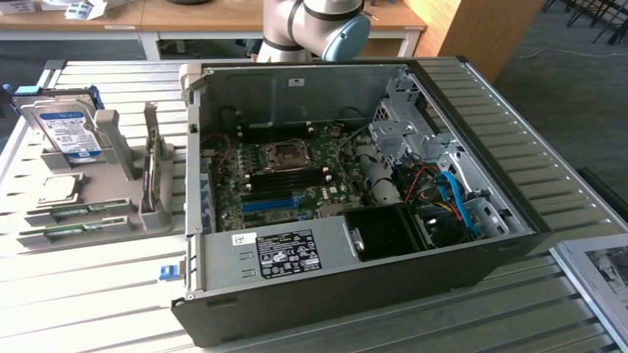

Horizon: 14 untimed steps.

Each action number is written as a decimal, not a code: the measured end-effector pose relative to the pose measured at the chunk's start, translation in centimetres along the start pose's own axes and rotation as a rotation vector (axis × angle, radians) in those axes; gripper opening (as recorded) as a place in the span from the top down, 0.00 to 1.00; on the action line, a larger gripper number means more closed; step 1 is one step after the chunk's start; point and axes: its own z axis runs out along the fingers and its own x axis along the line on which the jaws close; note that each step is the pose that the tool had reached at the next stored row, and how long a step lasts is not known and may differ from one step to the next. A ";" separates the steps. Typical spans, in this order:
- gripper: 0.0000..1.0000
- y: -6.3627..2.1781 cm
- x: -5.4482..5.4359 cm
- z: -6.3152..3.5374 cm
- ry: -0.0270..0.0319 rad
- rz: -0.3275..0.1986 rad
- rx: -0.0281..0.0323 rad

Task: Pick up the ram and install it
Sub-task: 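Pick up the ram and move it above insertion slot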

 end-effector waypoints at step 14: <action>0.69 0.03 1.1 -0.02 -0.0001 0.000 0.0000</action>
